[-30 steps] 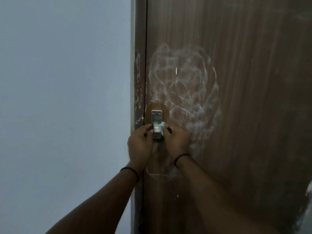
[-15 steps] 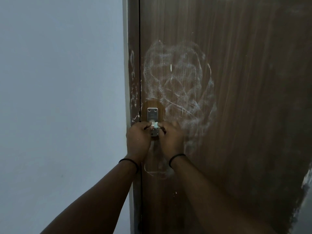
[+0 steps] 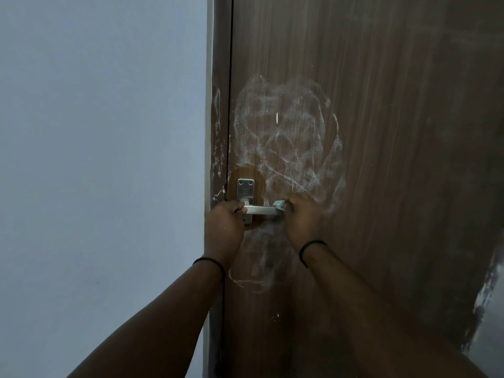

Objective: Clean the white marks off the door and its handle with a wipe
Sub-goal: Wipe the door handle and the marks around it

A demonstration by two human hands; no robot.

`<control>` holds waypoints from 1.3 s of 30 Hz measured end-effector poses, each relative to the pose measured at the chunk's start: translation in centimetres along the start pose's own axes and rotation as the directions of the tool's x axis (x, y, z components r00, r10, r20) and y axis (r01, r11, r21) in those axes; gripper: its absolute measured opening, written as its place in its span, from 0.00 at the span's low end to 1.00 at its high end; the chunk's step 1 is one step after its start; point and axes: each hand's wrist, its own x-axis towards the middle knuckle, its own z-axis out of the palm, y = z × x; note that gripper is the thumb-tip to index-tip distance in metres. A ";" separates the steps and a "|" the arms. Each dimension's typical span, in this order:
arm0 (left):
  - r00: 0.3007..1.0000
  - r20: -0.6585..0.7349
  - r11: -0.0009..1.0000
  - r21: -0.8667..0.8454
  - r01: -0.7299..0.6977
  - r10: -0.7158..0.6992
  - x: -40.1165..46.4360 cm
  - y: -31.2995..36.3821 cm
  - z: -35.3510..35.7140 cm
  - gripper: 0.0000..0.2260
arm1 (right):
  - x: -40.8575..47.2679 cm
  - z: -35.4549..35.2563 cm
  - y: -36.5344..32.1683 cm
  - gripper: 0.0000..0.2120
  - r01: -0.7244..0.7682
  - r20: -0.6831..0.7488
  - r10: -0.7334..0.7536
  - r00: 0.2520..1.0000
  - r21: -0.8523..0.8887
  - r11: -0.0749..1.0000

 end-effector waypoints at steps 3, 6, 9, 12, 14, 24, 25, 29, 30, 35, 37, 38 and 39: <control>0.996 0.025 0.991 0.099 -0.087 0.085 0.1 0.3 -0.4 0.08 | -0.3 1.4 -2.6 0.14 0.064 0.198 -0.062 0.978 -0.003 0.998; 0.992 0.036 0.979 0.161 -0.125 0.120 0.2 0.7 -0.8 0.08 | -0.6 2.9 -4.4 0.13 0.090 0.254 -0.093 0.963 0.026 0.996; 0.994 0.055 0.979 0.178 -0.098 0.090 0.6 0.7 -1.0 0.08 | -0.3 3.0 -3.9 0.13 0.108 0.252 -0.110 0.962 0.021 0.994; 0.993 0.095 0.978 0.186 -0.090 0.073 1.0 0.7 -1.1 0.08 | 0.1 1.8 -1.7 0.13 0.094 0.238 -0.087 0.967 -0.015 0.995; 0.990 0.119 0.977 0.188 -0.101 0.079 1.1 0.8 -1.1 0.07 | 0.4 0.9 -0.1 0.13 0.045 0.202 -0.038 0.979 -0.032 0.998; 0.992 0.128 0.978 0.204 -0.052 0.026 1.2 1.2 -1.1 0.07 | -0.6 3.0 -3.2 0.16 0.162 0.241 -0.151 0.959 -0.029 0.986; 0.991 0.131 0.980 0.190 -0.052 0.027 1.1 1.1 -1.2 0.07 | -0.6 3.1 -3.3 0.15 0.160 0.243 -0.151 0.958 -0.015 0.987; 0.993 0.117 0.986 0.157 -0.046 0.027 0.9 1.2 -1.4 0.07 | -0.2 1.9 -2.2 0.14 0.184 0.273 -0.180 0.945 0.011 0.983; 0.993 0.112 0.987 0.156 -0.045 0.028 0.9 1.2 -1.4 0.07 | 0.1 1.6 -1.8 0.14 0.183 0.287 -0.170 0.943 -0.019 0.983; 0.992 0.118 0.981 0.184 -0.070 0.048 1.0 1.2 -1.2 0.06 | 2.0 0.9 -1.2 0.11 0.103 0.388 -0.031 0.921 -0.165 0.981; 0.990 0.130 0.978 0.192 -0.079 0.055 1.2 1.4 -1.1 0.06 | 2.5 1.4 -2.2 0.10 0.150 0.452 -0.038 0.891 -0.214 0.965; 0.989 0.136 0.977 0.198 -0.084 0.057 1.2 1.4 -1.1 0.05 | 2.5 1.7 -2.8 0.09 0.182 0.477 -0.058 0.877 -0.219 0.958; 0.988 0.141 0.974 0.208 -0.085 0.056 1.3 1.5 -1.1 0.05 | 2.4 2.1 -3.3 0.08 0.211 0.488 -0.078 0.869 -0.224 0.951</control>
